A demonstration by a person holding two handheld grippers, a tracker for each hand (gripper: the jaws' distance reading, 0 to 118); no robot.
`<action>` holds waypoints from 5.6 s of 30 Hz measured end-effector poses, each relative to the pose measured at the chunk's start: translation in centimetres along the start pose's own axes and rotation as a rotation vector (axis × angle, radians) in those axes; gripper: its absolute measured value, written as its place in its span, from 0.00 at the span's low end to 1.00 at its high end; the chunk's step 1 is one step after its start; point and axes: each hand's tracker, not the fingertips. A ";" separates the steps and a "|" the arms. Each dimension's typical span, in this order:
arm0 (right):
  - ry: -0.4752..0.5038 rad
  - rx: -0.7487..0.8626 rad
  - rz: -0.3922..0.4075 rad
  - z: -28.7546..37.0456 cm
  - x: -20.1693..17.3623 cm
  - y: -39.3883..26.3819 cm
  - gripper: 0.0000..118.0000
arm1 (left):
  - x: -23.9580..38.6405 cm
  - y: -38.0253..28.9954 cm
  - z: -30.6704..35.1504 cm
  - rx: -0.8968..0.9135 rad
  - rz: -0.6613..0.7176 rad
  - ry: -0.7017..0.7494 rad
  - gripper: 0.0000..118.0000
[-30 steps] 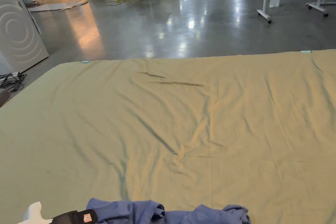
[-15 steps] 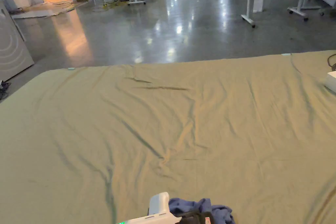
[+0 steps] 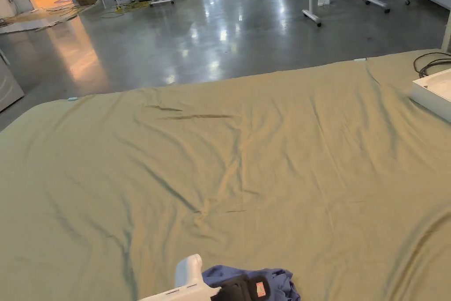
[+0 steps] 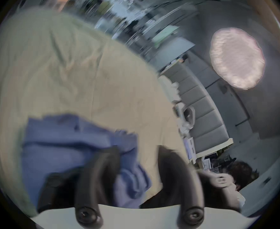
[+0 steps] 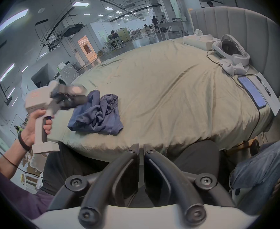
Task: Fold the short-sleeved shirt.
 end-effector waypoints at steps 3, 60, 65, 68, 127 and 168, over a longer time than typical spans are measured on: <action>0.014 -0.003 0.021 -0.2 -0.8 0.3 0.04 | -1.8 -2.1 -6.5 -0.200 -0.148 0.182 0.05; 0.308 -0.320 -0.058 -23.8 -10.0 8.6 0.01 | -7.8 2.9 1.9 -0.165 0.015 0.110 0.34; 0.347 -0.230 -0.107 -19.4 -9.1 8.3 0.01 | -7.8 2.7 6.1 -0.021 0.144 -0.063 0.25; 0.344 -0.215 -0.087 -17.1 -8.5 8.0 0.01 | -8.2 3.7 10.5 0.083 0.158 -0.075 0.25; -0.088 0.707 0.389 3.6 -12.6 18.5 0.02 | 17.7 -2.2 24.1 0.861 -0.780 0.517 0.01; -0.031 0.689 0.395 3.7 -14.6 19.0 1.00 | 18.5 -2.3 25.5 0.925 -0.709 0.526 0.81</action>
